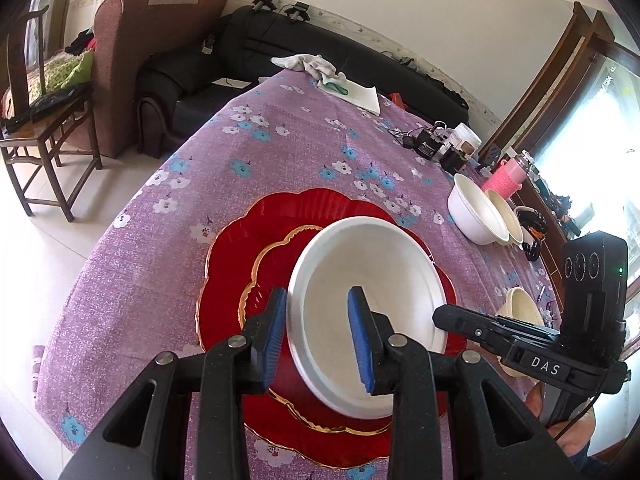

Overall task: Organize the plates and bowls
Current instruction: 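Lower the white paper plate onto the red plates and open both tools, then grasp the beige plastic plate rim with both tools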

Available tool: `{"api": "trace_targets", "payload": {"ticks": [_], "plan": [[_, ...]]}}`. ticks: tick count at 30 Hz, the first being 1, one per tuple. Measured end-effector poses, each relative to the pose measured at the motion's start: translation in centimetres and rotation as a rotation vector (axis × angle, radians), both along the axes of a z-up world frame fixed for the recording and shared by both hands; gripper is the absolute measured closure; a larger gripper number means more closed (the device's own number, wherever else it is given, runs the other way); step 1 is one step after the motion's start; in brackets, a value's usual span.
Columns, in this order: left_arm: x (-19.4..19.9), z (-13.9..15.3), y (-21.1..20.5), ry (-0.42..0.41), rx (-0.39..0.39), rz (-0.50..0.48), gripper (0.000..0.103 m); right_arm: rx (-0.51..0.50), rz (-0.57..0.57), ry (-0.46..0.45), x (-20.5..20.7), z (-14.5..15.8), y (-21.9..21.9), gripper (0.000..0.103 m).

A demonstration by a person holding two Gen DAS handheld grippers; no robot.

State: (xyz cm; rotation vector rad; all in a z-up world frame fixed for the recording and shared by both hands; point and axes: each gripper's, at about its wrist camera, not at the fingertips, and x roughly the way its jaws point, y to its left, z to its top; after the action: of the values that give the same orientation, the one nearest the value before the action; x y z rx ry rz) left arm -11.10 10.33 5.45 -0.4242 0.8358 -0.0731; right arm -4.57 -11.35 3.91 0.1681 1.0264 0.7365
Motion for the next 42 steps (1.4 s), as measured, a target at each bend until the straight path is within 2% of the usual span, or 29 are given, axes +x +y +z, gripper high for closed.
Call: {"api": "trace_targets", "payload": {"ticks": [4, 9, 15, 20, 25, 29, 35, 39, 42], "plan": [[0.1, -0.1, 0.0, 0.001, 0.004, 0.008, 0.073, -0.010, 0.014, -0.006, -0.3, 0.0, 0.3, 0.089], [-0.1, 0.3, 0.3, -0.005, 0.009, 0.024, 0.062, -0.012, 0.014, -0.016, -0.3, 0.1, 0.1, 0.086], [-0.3, 1.3, 0.0, -0.020, 0.020, 0.030, 0.062, 0.023, 0.001, -0.020, -0.3, 0.8, -1.3, 0.083], [-0.2, 2.4, -1.3, -0.033, 0.031, 0.005, 0.061, 0.061, -0.023, -0.028, -0.3, 1.7, -3.7, 0.083], [0.1, 3.7, -3.7, -0.053, 0.054, -0.043, 0.061, 0.114, -0.093, -0.039, -0.3, 2.9, -8.0, 0.083], [1.0, 4.4, -6.5, -0.062, 0.056, -0.111, 0.059, 0.148, -0.159, -0.057, -0.4, 3.7, -12.1, 0.083], [2.5, 4.2, -14.2, -0.064, 0.060, -0.303, 0.058, 0.151, -0.306, -0.097, -1.8, 4.1, -19.9, 0.075], [3.3, 2.5, -19.6, -0.037, 0.048, -0.425, 0.057, 0.140, -0.431, -0.100, -3.2, 3.4, -25.4, 0.074], [3.7, 0.5, -22.7, -0.016, 0.068, -0.464, 0.057, 0.136, -0.514, -0.080, -4.1, 2.4, -28.7, 0.074]]}}
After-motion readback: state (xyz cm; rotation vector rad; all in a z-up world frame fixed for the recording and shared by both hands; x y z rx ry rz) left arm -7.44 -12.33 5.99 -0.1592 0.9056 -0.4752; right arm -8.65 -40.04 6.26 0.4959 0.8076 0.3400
